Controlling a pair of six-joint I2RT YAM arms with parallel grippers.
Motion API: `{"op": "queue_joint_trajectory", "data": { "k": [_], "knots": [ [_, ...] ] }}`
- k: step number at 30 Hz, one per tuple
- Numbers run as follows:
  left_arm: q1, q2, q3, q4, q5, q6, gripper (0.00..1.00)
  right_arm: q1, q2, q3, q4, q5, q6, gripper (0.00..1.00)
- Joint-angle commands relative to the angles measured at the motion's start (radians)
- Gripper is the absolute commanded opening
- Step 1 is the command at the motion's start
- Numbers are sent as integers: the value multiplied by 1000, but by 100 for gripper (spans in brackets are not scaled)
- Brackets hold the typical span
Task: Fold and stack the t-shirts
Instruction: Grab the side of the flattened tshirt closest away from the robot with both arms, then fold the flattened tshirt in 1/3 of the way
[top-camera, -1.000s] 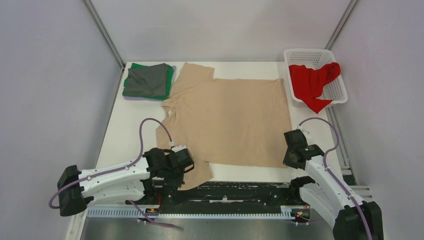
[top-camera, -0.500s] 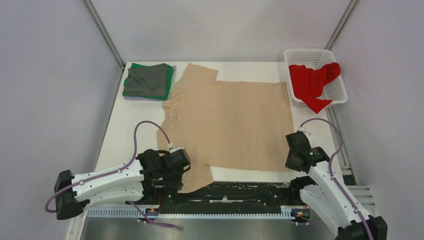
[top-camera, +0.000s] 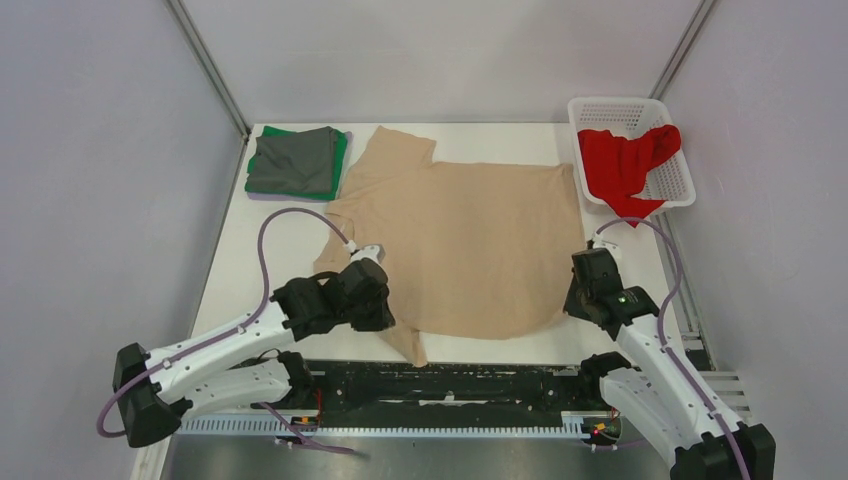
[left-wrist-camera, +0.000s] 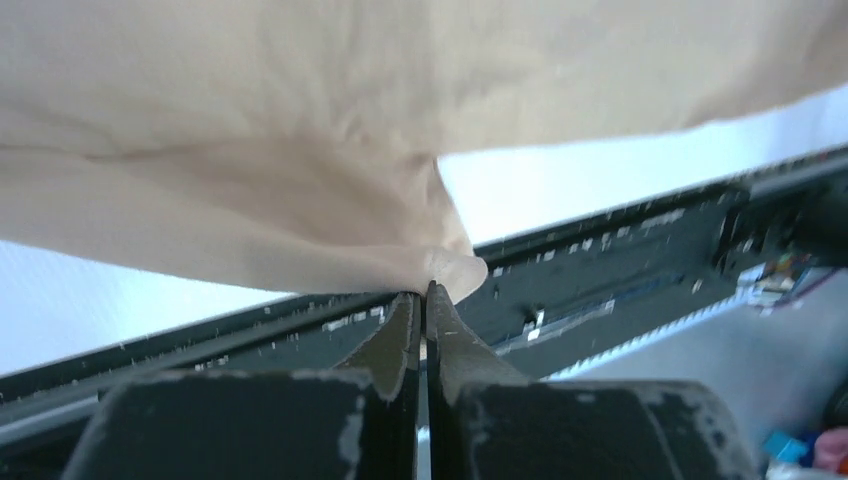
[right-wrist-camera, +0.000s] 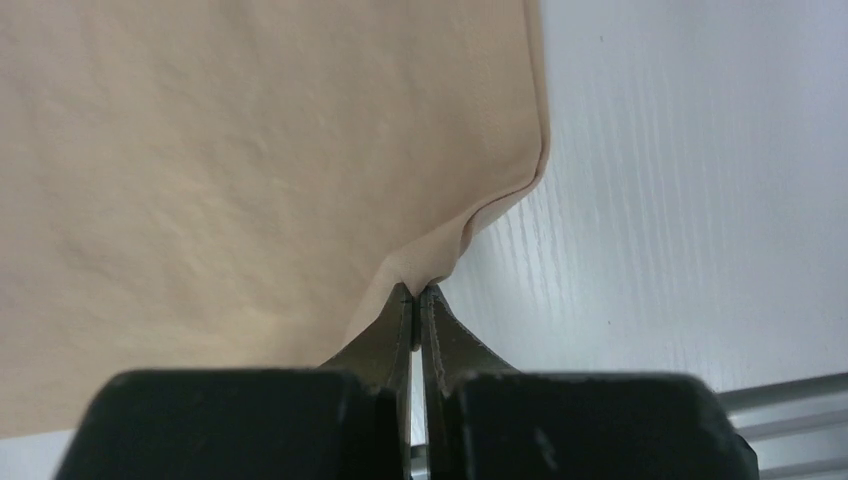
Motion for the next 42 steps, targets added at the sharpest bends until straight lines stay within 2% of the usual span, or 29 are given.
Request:
{"op": "queue_joint_trajectory", "data": {
  "k": [1, 8, 13, 23, 31, 42],
  "knots": [
    [132, 22, 55, 126, -37, 124, 2, 3, 3, 57, 139, 8, -15, 0],
    [353, 21, 76, 255, -58, 177, 2, -9, 62, 131, 203, 119, -21, 0],
    [445, 79, 137, 284, -72, 225, 2, -40, 137, 195, 206, 146, -48, 0],
    [541, 150, 214, 358, -135, 309, 2, -98, 220, 266, 292, 172, -63, 0],
    [617, 242, 218, 543, -102, 393, 2, -129, 312, 276, 380, 150, -60, 1],
    [692, 456, 265, 701, -30, 476, 2, -177, 474, 279, 491, 129, -64, 4]
  ]
}}
